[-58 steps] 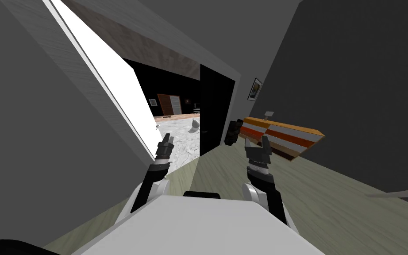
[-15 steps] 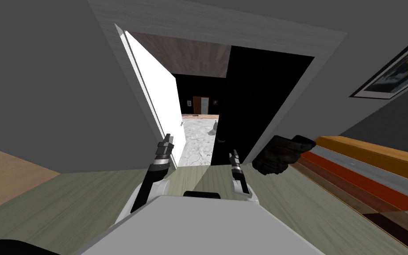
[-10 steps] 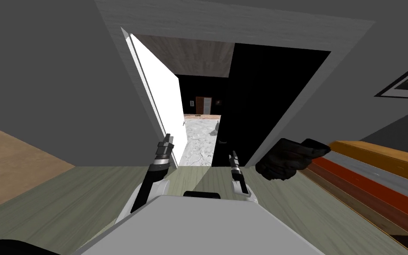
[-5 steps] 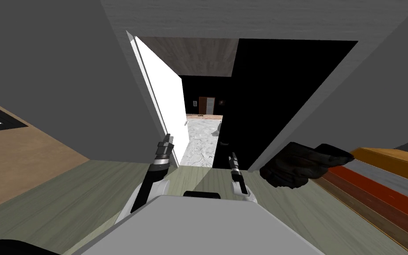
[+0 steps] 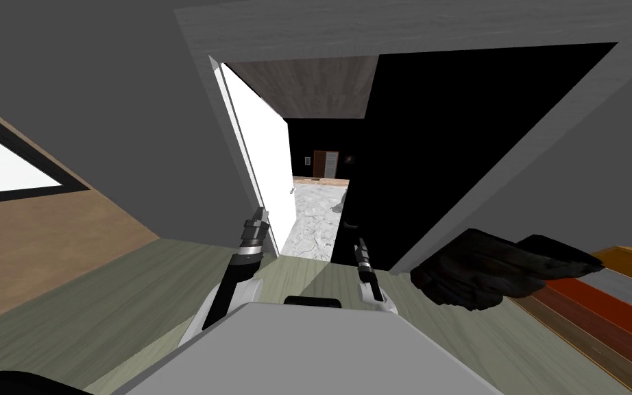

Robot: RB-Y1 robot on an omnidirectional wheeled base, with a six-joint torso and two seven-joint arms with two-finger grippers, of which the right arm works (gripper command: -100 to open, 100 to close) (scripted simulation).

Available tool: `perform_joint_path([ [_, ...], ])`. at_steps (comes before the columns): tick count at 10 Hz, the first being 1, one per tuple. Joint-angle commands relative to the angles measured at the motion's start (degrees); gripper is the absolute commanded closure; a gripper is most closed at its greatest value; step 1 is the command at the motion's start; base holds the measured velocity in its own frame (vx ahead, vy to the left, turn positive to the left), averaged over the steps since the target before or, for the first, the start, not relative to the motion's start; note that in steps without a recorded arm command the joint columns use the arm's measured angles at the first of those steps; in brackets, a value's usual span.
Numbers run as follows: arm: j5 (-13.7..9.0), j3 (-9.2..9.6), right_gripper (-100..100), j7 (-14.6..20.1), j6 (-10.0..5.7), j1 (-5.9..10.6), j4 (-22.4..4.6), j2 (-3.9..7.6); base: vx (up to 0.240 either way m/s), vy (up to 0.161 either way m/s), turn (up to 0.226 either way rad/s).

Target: Push the door open

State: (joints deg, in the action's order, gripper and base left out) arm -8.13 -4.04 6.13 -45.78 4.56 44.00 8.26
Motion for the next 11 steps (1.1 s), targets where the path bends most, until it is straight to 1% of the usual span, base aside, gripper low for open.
perform_joint_path([
  [1,-0.16,-0.08,-100,0.03,-0.49,0.98,-2.82,0.2,0.037,-0.074,0.161],
  [2,-0.16,-0.08,-100,0.03,-0.49,0.98,-2.82,0.2,0.02,-0.061,0.029],
  [4,-0.34,-0.18,-100,0.04,-1.13,2.23,-6.1,0.39,0.016,-0.054,0.117],
  [8,-0.6,-0.33,-100,0.05,-2.07,4.08,-10.95,0.66,0.029,-0.052,0.101],
  [9,-0.63,-0.35,-100,0.05,-2.18,4.29,-11.51,0.69,0.022,-0.045,0.076],
  [10,-0.59,-0.31,-100,0.02,-1.95,3.93,-10.73,0.64,0.01,-0.02,0.015],
  [11,-0.69,-0.46,-100,-0.06,-2.08,3.98,-10.95,0.62,0.111,-0.018,0.021],
])
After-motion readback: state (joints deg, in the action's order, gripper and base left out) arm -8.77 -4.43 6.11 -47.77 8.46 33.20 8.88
